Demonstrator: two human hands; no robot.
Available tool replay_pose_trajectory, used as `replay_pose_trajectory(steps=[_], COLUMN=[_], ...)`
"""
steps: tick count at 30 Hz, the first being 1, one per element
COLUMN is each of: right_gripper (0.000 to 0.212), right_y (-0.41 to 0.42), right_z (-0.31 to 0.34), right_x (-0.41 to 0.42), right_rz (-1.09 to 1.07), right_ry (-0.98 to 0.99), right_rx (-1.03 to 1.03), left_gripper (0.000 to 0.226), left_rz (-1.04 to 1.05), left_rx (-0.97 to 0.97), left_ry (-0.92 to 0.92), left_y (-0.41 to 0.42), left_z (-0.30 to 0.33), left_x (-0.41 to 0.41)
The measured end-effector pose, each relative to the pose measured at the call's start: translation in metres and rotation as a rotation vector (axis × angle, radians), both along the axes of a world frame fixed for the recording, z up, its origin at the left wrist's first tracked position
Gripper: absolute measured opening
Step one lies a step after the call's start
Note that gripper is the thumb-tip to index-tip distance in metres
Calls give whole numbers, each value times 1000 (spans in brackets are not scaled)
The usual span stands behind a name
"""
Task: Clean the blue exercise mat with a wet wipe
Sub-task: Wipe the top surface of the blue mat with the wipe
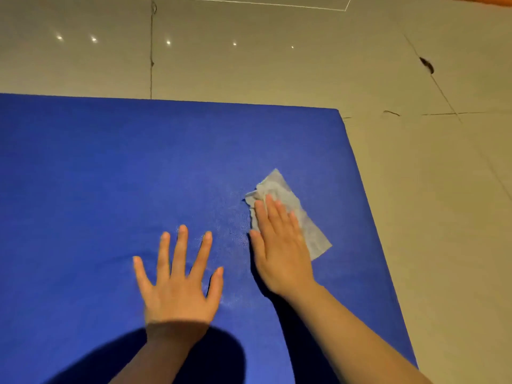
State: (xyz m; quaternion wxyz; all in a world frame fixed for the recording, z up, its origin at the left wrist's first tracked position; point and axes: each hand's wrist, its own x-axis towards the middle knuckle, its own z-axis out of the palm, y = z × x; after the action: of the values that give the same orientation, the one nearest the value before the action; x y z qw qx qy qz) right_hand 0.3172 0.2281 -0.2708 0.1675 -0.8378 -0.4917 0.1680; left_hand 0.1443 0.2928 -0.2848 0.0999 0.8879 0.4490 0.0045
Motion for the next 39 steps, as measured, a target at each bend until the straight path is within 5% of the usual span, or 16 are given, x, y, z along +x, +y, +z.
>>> replay_pose_trajectory(steps=[4,9,13,17,24,28,34,39], right_gripper=[75,68,82,72,89,77,65,56], right_y=[-56,-95,-87,-105,-214,-258,-244,-218], right_z=[-4,-1,3,11,3,-2,7,5], right_x=[59,44,-17,-98,-39,-42,-100,-180], right_rz=[-441,-537,-231,141,-390,-469,-276,206], right_ry=[-137,-115,-49,-19,-121,-87,-81,-138], right_rx=[-153,-212,-122,-73,-149,-221,-178,-120], left_gripper=[65,75,68,67,89,110,107,108], left_rz=[-25,-167,-452,-590,-534,-461,-471,-465], left_rx=[-90,-228,-244,-286,-482,-549,-531,-484], left_ry=[56,207,413,691,758,664,770,799], left_y=[2,-3,-11,-2,-49,-78,-65,-68], left_z=[4,23,56,96,112,97,101,96], left_x=[-2,-26,-59,-75,-131,-155,-144,-146])
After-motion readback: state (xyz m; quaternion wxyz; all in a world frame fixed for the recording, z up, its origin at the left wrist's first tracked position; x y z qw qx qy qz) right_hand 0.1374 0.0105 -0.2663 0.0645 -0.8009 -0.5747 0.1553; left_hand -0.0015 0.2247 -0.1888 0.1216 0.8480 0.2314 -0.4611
